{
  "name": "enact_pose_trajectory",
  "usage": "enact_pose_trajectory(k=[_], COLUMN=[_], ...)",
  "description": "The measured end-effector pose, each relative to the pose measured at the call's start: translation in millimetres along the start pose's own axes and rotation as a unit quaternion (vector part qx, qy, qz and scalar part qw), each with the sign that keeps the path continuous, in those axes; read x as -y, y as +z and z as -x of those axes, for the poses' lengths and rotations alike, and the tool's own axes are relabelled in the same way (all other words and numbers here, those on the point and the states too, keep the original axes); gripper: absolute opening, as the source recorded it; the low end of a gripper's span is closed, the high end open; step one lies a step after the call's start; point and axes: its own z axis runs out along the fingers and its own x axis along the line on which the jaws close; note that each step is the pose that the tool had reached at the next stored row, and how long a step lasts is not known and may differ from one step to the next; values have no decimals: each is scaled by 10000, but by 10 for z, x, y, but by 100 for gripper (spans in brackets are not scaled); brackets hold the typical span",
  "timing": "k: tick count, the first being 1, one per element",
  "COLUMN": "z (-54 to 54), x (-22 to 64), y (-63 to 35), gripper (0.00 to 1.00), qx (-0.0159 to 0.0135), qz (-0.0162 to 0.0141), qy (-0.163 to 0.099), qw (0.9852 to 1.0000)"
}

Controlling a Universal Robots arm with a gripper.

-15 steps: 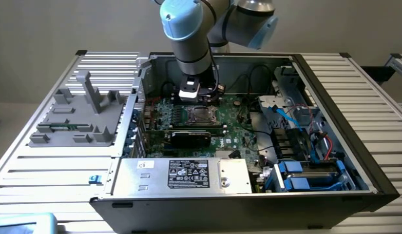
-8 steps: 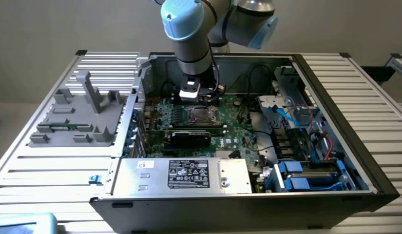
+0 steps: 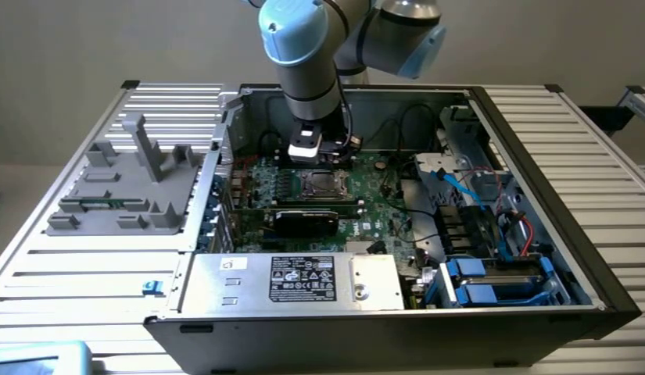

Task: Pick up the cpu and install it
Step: 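Install the first cpu locking lever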

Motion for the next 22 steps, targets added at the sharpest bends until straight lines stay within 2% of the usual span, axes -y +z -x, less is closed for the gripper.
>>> enact_pose_trajectory(k=[22], z=[-25], x=[-6], y=[-1], gripper=[11], qx=[10], qz=[-2], qy=[-21], qw=[10000])
